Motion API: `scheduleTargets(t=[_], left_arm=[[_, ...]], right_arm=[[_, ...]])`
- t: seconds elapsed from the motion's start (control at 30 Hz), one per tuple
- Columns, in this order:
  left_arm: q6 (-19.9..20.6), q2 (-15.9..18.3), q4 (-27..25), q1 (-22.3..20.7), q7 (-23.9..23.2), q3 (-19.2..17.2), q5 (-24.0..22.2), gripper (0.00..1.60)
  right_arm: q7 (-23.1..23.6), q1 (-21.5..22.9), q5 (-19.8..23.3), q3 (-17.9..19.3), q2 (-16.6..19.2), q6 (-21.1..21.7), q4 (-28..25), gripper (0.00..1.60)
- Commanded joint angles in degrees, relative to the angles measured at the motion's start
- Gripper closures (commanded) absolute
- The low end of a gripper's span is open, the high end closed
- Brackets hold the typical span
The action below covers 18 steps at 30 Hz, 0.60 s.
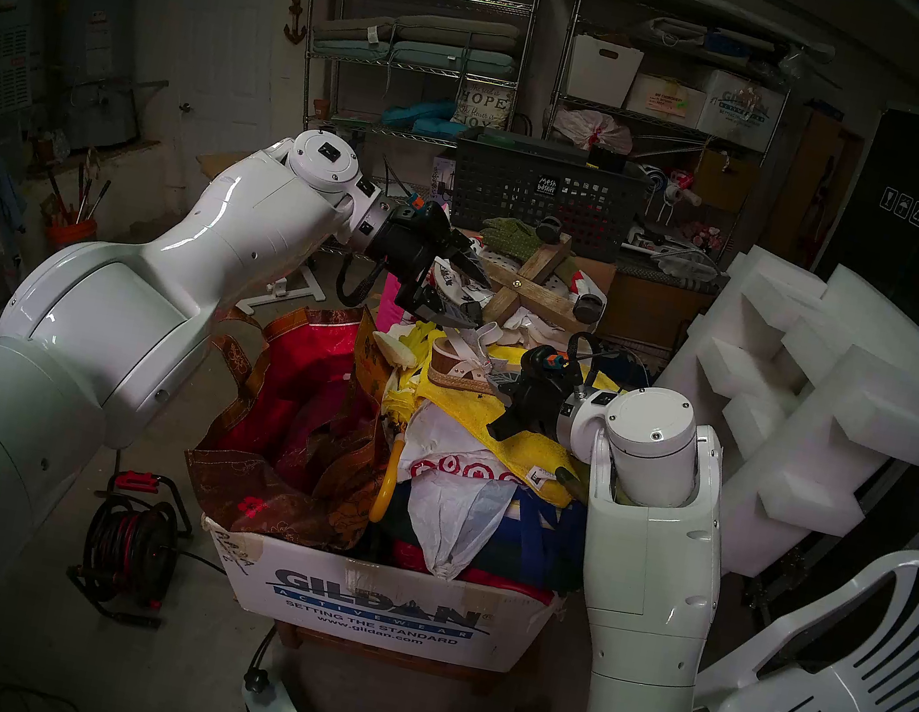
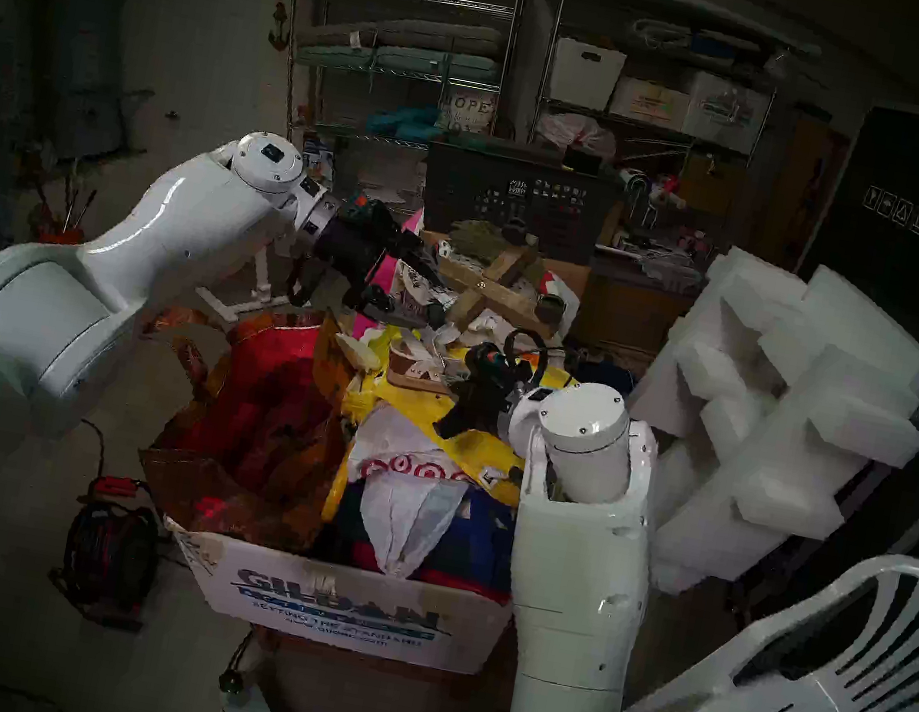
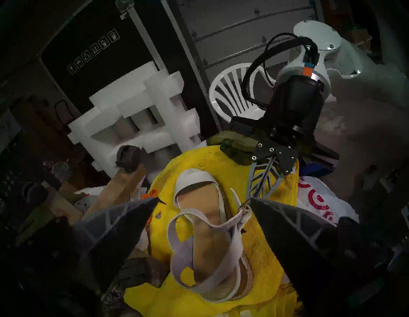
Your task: Unbuckle a shoe
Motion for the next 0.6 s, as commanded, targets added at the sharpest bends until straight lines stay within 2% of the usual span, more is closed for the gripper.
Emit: scheduleTargets(t=[0.0, 0.37, 0.57], left_arm=[[-0.63, 1.16, -2.47, -1.98, 0.13, 2.15, -4.47, 0.12], [0.47, 6.74, -10.16, -0.53, 0.13, 9.74, -12.56, 0.08], [0.64, 8.84, -12.32, -0.21, 0.13, 14.11, -16.37, 0.08]], right_arm=[[-0.17, 0.49, 0.30, -0.56, -0.24, -0.10, -1.28, 1.60], [-0.30, 0.30, 0.53, -1.07, -0.13, 0.07, -1.58, 1.60], [-0.66, 0.10, 0.74, -1.31, -0.03, 0.10, -1.79, 1.60]])
